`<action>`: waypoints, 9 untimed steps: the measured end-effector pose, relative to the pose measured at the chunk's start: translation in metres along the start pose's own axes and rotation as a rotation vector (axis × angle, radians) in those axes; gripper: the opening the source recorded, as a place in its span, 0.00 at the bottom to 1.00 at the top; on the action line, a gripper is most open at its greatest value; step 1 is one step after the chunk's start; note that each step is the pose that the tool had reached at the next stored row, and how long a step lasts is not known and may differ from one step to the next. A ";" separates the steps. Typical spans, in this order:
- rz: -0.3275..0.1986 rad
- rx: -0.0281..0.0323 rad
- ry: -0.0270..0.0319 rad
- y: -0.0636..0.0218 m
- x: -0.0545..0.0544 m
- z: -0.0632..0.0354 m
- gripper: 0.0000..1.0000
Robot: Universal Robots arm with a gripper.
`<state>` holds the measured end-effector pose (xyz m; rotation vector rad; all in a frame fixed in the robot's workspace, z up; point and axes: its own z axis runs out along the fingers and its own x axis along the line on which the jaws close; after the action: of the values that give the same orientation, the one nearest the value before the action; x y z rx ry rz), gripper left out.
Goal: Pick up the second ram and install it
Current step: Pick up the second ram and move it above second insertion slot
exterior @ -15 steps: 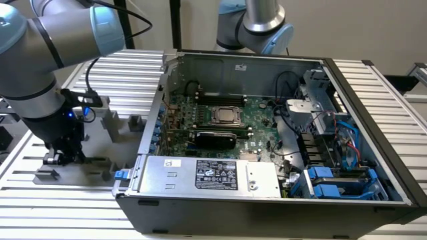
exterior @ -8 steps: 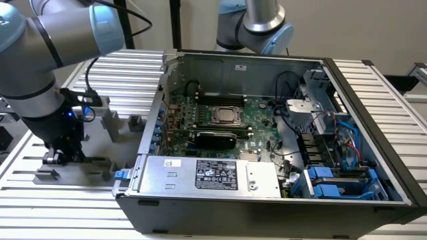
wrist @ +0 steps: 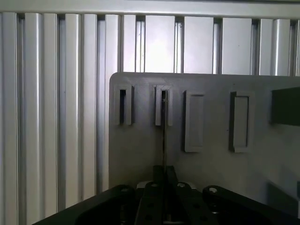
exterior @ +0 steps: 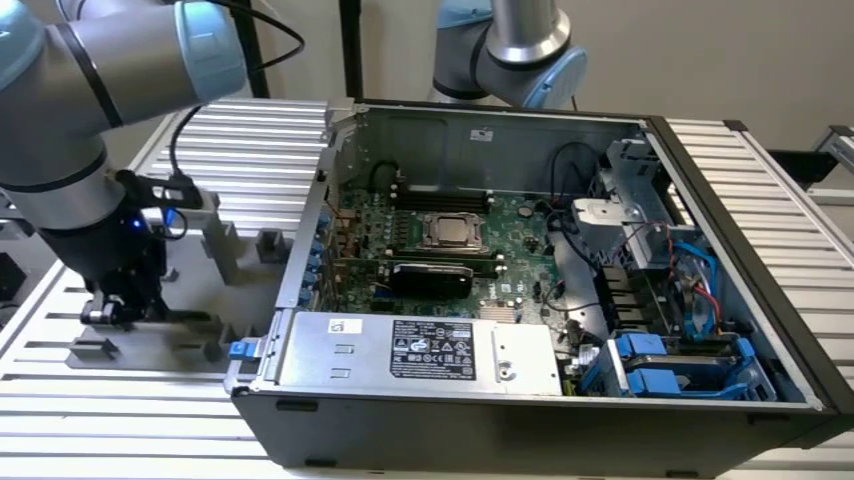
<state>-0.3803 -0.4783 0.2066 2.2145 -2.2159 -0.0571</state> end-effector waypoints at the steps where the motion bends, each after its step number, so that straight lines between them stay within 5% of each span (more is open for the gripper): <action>1: 0.002 0.0000 -0.0001 0.0001 0.000 -0.0021 0.00; 9: 0.005 0.0001 -0.0004 0.0010 -0.001 -0.0322 0.00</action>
<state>-0.3803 -0.4782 0.2389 2.2088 -2.2218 -0.0575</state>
